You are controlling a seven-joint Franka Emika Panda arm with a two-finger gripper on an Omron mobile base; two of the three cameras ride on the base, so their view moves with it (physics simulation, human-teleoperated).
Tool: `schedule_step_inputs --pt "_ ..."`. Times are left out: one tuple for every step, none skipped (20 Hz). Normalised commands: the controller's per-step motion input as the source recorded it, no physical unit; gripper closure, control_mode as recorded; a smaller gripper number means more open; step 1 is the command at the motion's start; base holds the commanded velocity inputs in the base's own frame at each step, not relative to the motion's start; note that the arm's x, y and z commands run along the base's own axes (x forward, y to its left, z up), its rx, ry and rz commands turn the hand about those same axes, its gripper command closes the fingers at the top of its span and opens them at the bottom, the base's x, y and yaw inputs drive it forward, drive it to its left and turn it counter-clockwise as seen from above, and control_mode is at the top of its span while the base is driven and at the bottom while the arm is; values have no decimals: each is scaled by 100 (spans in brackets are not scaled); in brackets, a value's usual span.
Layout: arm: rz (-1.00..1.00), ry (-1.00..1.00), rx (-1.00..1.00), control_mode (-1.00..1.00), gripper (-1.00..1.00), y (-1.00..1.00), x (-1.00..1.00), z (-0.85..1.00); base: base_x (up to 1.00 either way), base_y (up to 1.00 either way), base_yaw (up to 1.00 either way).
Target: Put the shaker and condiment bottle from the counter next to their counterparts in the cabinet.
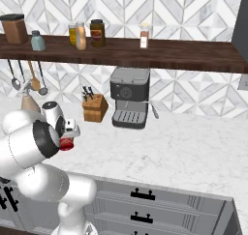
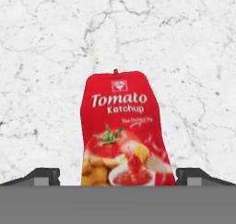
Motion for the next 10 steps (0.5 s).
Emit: schedule_step_inputs --pt "0 0 0 -100 -100 0 4 -23 0 0 0" --pt "0 0 0 -100 -100 0 4 -23 0 0 0" --pt "0 0 0 -100 -100 0 4 -22 0 0 0" --pt "0 0 0 -100 -100 0 4 -22 0 0 0" --pt "0 0 0 -100 -100 0 4 -22 0 0 0" --pt "0 0 0 -100 -100 0 4 -21 0 0 0" --pt "0 0 0 -100 -100 0 5 -21 0 0 0" --pt "0 0 0 -100 -100 0 6 -21 0 0 0" --pt "0 0 0 -100 -100 0 8 -21 0 0 0" --pt "0 0 0 -100 -100 0 10 -21 0 0 0"
